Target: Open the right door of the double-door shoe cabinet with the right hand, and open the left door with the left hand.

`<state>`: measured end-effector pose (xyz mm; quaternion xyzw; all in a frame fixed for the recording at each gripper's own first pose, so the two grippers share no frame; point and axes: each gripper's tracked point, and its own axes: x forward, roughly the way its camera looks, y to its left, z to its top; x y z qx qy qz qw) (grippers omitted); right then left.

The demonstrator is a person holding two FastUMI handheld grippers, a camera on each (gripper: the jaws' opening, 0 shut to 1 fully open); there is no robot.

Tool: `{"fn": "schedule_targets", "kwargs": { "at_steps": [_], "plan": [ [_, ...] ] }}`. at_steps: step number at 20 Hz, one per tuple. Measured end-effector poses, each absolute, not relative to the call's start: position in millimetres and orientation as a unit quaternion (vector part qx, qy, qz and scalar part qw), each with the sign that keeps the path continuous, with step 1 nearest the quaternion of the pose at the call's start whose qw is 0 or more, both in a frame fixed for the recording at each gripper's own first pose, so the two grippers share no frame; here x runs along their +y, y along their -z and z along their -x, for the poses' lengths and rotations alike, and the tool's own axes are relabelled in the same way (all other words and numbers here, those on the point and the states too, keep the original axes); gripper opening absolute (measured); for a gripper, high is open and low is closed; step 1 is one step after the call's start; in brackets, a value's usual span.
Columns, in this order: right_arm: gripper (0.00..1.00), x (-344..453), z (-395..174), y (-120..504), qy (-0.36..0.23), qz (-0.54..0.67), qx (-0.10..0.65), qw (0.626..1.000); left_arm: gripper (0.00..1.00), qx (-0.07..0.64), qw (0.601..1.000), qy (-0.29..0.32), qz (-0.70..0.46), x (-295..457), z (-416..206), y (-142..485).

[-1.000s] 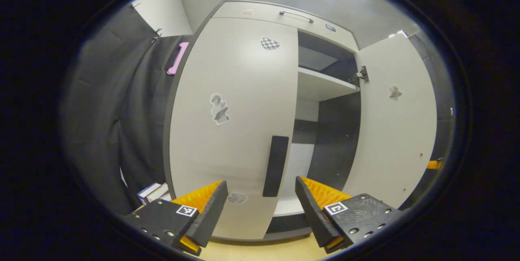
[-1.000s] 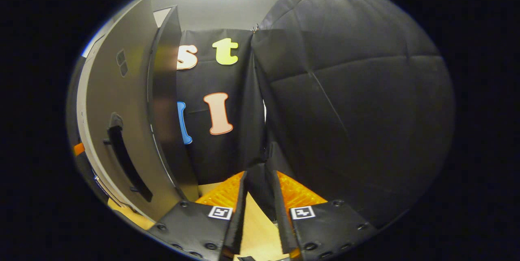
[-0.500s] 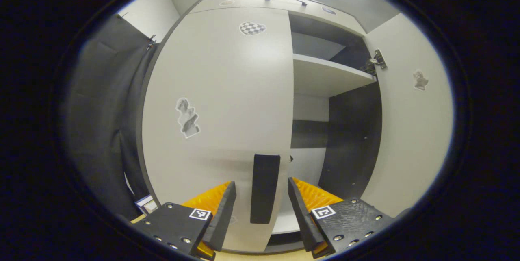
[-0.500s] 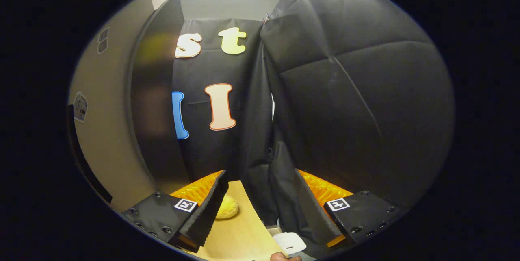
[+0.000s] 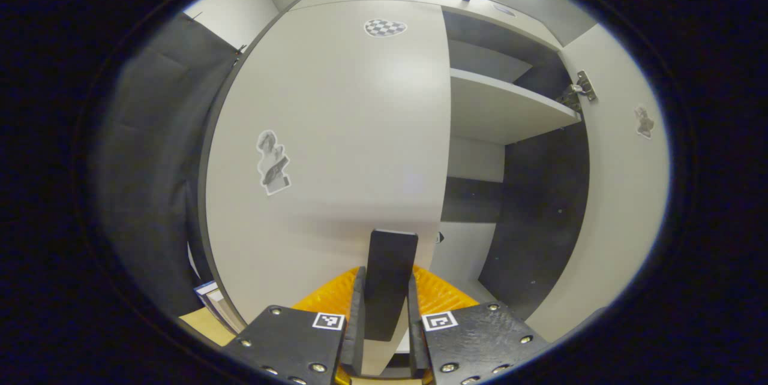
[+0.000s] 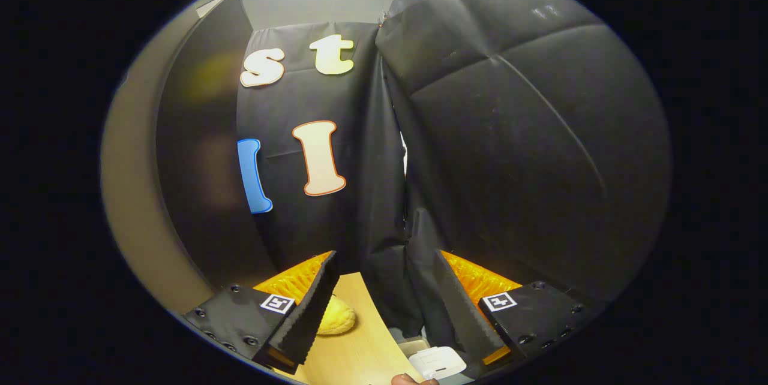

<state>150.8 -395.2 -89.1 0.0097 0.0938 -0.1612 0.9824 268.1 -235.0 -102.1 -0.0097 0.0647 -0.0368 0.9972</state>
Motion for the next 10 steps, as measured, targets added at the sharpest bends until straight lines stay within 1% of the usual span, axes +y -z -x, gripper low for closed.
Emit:
{"fn": "schedule_targets", "kwargs": {
  "at_steps": [1,2,3,4,7,8,9,10],
  "plan": [
    [1.00,-396,-154,92,0.159,-0.011,0.095,0.983,0.29,0.065,0.997,0.032,-0.001,-235,-268,102],
    [0.92,-396,-157,93,0.158,-0.011,0.098,0.983,0.22,0.065,0.997,0.025,-0.014,-235,-268,103],
    [0.92,-396,-157,95,0.158,-0.011,0.100,0.982,0.14,0.061,0.998,0.017,-0.023,-235,-270,102],
    [0.92,-394,-158,95,0.154,-0.010,0.100,0.983,0.09,0.061,0.998,0.016,-0.030,-236,-271,103],
    [0.92,-382,-157,92,0.145,-0.014,0.095,0.985,0.08,0.064,0.998,0.027,-0.013,-233,-267,104],
    [0.98,-377,-156,91,0.142,-0.014,0.094,0.985,0.07,0.065,0.997,0.029,-0.013,-233,-267,104],
    [1.00,-372,-154,89,0.140,-0.012,0.093,0.986,0.07,0.064,0.997,0.031,-0.016,-234,-265,104],
    [0.98,-368,-149,88,0.141,-0.008,0.092,0.986,0.07,0.063,0.997,0.035,-0.017,-233,-264,104]
  ]
}}
